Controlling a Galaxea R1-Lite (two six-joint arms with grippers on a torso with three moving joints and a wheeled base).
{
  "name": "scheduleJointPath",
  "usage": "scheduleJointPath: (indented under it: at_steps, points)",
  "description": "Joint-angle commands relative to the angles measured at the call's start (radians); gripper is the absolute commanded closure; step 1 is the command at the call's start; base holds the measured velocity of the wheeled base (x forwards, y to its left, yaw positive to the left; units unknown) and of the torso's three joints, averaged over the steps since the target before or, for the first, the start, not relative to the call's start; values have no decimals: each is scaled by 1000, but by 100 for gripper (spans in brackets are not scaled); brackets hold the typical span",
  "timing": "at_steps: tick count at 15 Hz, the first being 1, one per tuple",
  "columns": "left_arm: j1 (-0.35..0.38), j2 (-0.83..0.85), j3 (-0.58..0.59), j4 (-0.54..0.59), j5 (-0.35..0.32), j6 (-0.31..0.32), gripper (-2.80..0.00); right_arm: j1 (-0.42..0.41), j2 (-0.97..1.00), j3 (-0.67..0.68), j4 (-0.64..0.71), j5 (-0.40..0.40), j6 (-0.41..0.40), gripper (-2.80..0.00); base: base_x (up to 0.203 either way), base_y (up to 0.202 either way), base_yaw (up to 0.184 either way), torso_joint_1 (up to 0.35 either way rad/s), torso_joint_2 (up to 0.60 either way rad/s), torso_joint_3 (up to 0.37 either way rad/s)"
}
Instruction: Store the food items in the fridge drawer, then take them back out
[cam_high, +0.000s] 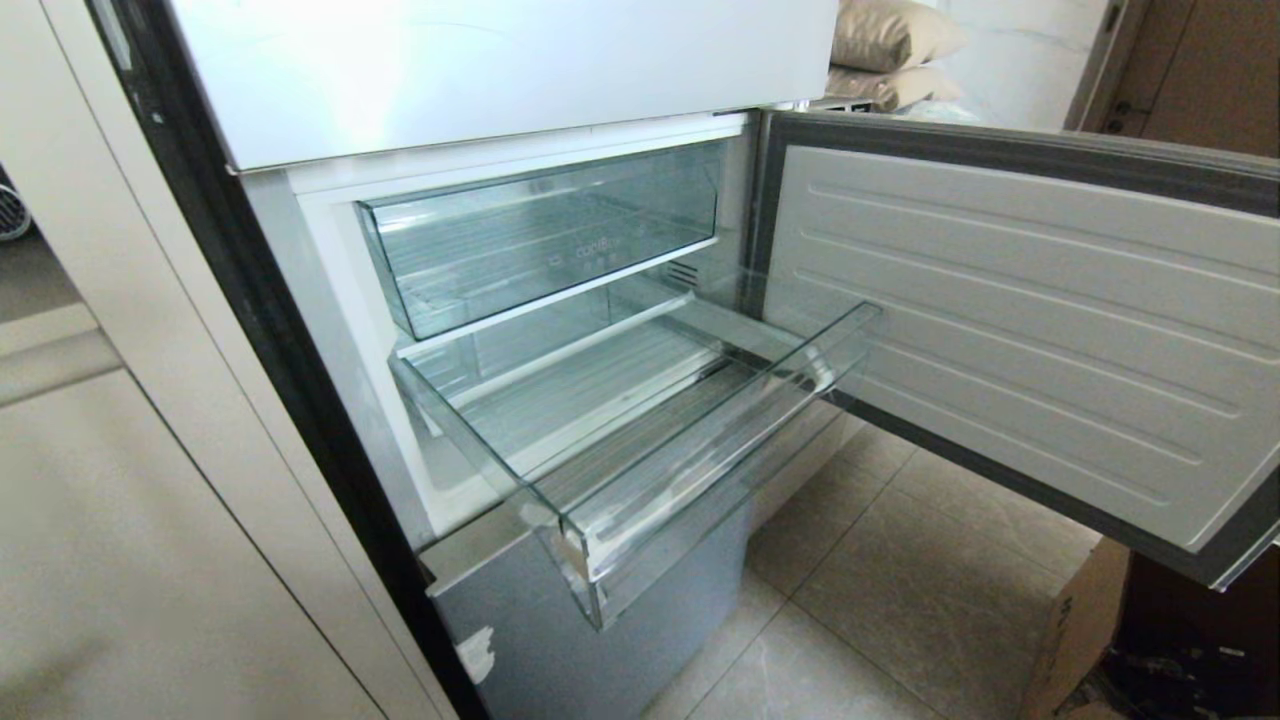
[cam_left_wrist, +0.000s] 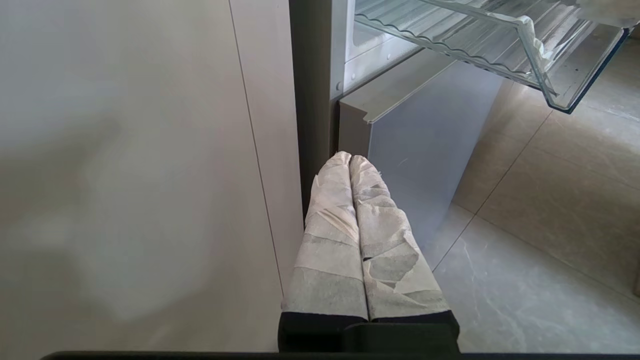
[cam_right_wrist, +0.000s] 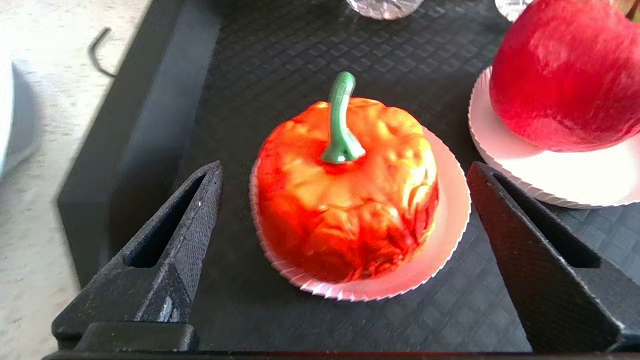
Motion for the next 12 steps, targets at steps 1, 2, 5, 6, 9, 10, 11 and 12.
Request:
scheduleJointPath:
  at_steps: [1,2,5,6,9,10,11,12]
  points:
    - [0,0,0,0,0,0,0,0,15,-14,-5,3,6,-280,0,0,0,0,0,0]
    - [0,0,0,0,0,0,0,0,16,-18,-5,3,12,-280,0,0,0,0,0,0]
    - [0,0,0,0,0,0,0,1,33,-26,-5,3,15,-280,0,0,0,0,0,0]
    - [0,0,0,0,0,0,0,1,43,-29,-5,3,15,-280,0,0,0,0,0,0]
    - [0,0,0,0,0,0,0,1,50,-28,-7,3,16,0,0,0,0,0,0,0]
    - [0,0,0,0,0,0,0,3,50,-27,-9,3,18,0,0,0,0,0,0,0]
    - [0,0,0,0,0,0,0,5,48,-28,-10,3,18,0,0,0,0,0,0,0]
    - [0,0,0,0,0,0,0,5,46,-28,-10,3,18,0,0,0,0,0,0,0]
